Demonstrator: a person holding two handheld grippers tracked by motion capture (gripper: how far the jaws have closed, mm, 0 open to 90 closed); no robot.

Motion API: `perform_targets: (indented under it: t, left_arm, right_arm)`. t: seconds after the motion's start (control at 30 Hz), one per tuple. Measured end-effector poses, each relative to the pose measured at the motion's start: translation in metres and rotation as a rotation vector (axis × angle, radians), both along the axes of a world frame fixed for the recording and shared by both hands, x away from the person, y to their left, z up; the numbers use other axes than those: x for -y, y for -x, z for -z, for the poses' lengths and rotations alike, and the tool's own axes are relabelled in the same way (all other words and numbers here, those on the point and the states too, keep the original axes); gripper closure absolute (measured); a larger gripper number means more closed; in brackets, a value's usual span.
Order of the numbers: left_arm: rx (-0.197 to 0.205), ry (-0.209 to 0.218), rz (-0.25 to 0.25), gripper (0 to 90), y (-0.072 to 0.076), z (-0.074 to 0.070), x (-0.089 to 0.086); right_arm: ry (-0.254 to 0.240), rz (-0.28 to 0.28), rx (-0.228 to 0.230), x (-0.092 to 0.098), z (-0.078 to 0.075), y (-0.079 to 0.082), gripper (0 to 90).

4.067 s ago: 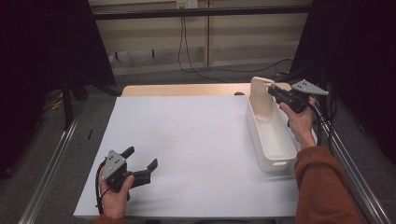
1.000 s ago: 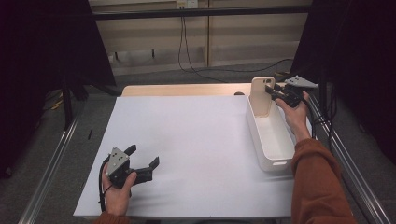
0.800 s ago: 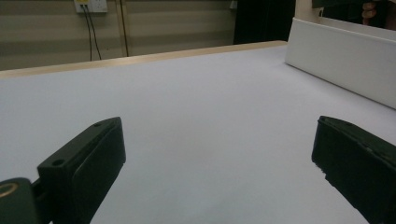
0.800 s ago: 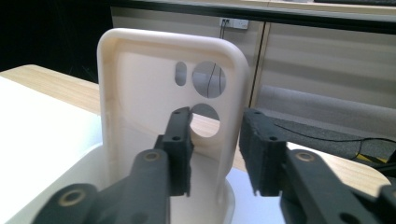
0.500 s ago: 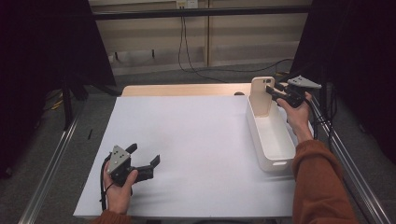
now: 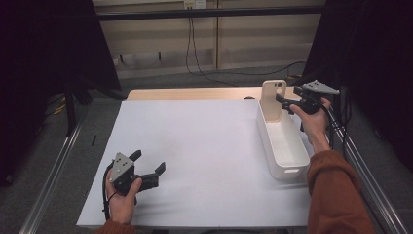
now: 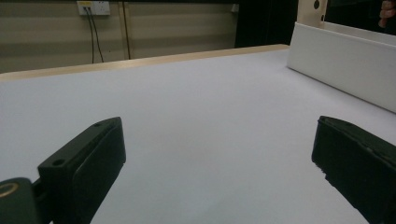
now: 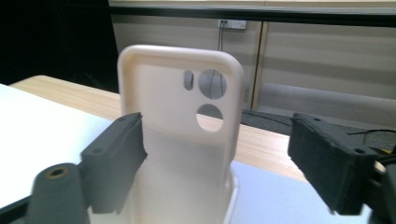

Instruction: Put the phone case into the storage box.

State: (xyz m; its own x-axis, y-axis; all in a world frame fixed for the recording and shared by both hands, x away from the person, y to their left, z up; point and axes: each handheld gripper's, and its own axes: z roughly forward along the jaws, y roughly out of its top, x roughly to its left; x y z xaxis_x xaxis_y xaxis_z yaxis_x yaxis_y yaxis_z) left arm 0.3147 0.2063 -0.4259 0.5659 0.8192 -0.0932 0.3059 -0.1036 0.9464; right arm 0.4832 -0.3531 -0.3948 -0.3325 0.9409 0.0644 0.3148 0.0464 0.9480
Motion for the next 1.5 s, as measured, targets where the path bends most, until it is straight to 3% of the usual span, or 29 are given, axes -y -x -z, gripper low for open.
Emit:
perform_targets:
  t: [0.4,1.1,1.5]
  left_arm:
    - [0.014,0.012,-0.009,2.9,0.005,-0.003,-0.006]
    - [0.018,0.029,-0.028,2.9,0.01,-0.004,-0.012]
    - [0.012,0.039,-0.031,2.8,0.015,-0.004,-0.016]
  right_arm:
    - [-0.023,0.009,0.011,-0.008,-0.006,0.02,0.8]
    - [0.001,0.006,0.033,-0.008,-0.017,0.06,0.5]
    - [-0.009,-0.005,0.047,-0.006,-0.015,0.084,0.5]
